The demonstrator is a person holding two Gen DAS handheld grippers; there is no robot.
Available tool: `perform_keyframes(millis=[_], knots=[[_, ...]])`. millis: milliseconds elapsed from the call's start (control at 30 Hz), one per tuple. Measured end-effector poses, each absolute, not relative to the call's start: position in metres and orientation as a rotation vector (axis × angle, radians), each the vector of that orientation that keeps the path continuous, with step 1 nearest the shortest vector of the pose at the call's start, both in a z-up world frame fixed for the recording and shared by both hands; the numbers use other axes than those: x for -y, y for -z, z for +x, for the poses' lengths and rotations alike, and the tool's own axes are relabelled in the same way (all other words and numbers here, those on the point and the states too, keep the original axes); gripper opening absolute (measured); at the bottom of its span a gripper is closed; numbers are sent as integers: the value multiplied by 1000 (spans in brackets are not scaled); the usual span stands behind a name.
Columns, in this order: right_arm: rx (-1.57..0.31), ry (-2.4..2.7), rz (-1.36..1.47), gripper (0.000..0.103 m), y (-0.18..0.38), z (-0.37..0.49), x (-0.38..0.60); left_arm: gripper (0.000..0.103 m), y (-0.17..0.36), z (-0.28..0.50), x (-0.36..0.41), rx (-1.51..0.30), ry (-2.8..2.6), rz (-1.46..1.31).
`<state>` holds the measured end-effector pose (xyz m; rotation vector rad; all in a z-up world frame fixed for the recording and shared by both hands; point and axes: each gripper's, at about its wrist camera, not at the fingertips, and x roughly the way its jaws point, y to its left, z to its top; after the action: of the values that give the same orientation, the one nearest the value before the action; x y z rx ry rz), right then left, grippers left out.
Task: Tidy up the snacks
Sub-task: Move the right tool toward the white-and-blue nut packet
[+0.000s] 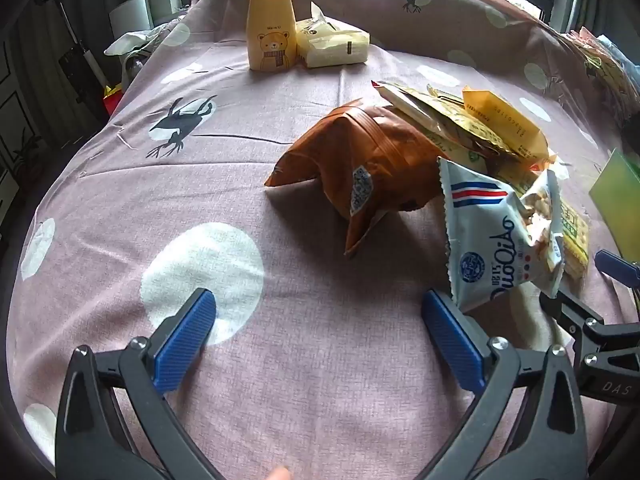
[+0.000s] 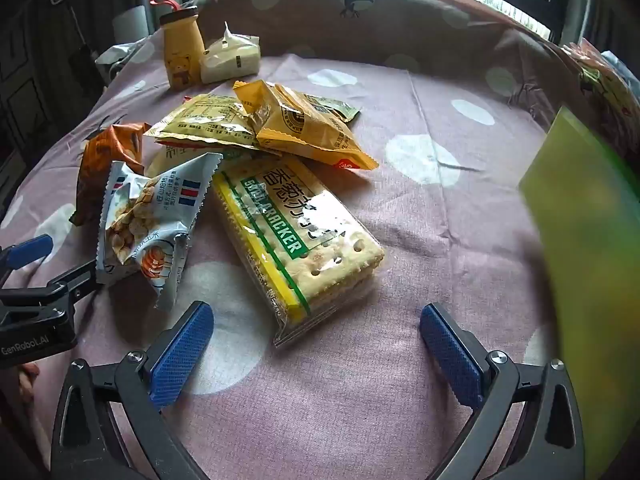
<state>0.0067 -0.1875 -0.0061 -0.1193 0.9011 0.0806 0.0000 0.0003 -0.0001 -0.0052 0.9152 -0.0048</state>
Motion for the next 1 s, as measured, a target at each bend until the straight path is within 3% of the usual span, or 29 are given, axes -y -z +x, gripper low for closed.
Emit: perform_keyframes(millis=[767,1000], knots=[[-908,-70,-122,103,6,7,185,103,-9,-9,-2,-1029,85,14],[-993,-62,-8,103,-11,4,186,100,-29,-13,-14,-1039,175,-162]])
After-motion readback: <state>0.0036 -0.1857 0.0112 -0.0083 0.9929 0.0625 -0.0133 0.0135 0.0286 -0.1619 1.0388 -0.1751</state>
